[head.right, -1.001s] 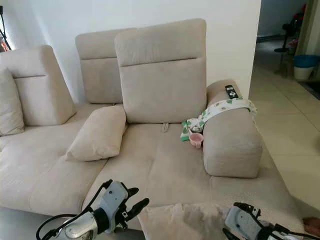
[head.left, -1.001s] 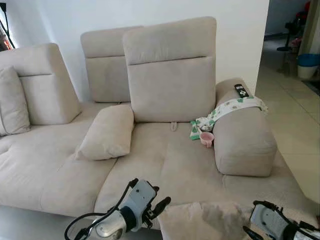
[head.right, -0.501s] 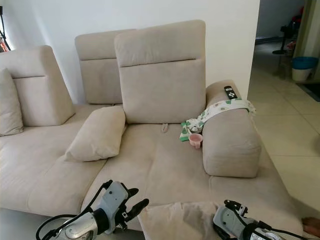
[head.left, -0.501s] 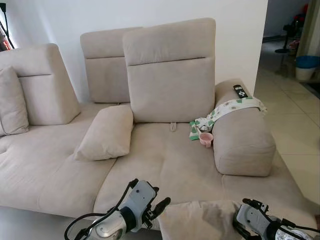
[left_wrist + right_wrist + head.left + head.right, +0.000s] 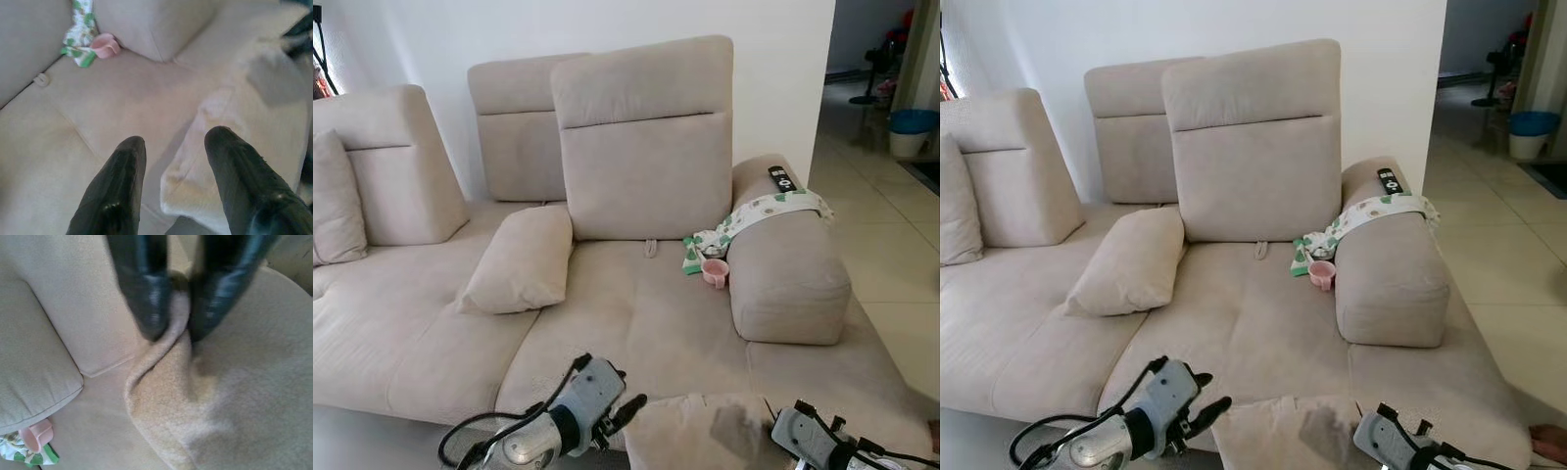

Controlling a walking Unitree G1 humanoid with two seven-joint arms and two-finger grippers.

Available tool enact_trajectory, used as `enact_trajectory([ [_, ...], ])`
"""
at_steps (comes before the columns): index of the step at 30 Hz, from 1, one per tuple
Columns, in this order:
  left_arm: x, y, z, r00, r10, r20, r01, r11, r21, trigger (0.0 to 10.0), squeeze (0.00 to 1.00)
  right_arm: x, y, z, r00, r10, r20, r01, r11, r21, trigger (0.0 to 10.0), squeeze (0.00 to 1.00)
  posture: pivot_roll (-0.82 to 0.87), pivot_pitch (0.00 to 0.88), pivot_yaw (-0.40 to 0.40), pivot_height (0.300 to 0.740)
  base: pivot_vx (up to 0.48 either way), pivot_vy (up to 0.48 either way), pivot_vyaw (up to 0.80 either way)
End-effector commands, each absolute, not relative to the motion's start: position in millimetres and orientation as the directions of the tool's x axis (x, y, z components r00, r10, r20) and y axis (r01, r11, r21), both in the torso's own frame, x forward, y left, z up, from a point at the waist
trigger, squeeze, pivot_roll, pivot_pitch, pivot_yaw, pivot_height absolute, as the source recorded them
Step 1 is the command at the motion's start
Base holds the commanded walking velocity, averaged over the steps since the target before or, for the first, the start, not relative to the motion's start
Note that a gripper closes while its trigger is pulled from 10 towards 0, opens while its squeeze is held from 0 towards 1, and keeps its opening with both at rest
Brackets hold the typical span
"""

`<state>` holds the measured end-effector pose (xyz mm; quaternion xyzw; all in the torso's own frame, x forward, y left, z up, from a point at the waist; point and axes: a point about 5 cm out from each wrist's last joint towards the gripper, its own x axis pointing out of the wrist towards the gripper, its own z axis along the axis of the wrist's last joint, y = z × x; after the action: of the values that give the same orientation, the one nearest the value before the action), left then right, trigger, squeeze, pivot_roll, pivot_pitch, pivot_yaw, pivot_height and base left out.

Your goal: Move the pillow to the sofa from floor

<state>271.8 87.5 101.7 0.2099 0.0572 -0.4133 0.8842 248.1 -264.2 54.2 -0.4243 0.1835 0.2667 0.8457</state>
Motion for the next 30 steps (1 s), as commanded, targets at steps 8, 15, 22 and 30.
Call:
enact_trajectory([
  [8,269,88,85,0.569,-0.714,-0.407,0.816,0.430,0.385,10.0,0.00,242,-254,46,0.771,0.333,-0.543,-0.634,0.489,-0.600,0.0,0.00,-0.02,0.000,0.153,0.566,0.000,0.000,0.00],
  [15,268,78,74,0.539,-0.687,-0.487,0.832,0.344,0.435,10.0,1.00,241,-244,44,0.770,0.357,-0.529,-0.637,0.487,-0.598,0.0,0.00,-0.03,0.000,0.153,0.566,0.000,0.000,0.00],
  [22,280,70,77,0.576,-0.666,-0.474,0.800,0.340,0.494,10.0,0.93,241,-239,43,0.761,0.376,-0.529,-0.648,0.472,-0.598,0.0,0.00,-0.03,0.000,0.152,0.566,0.000,0.000,0.00],
  [30,289,68,64,0.539,-0.546,-0.641,0.802,0.102,0.588,10.0,0.00,240,-233,43,0.759,0.390,-0.520,-0.650,0.475,-0.593,0.0,0.00,-0.04,0.000,0.157,0.566,0.000,0.000,0.00],
])
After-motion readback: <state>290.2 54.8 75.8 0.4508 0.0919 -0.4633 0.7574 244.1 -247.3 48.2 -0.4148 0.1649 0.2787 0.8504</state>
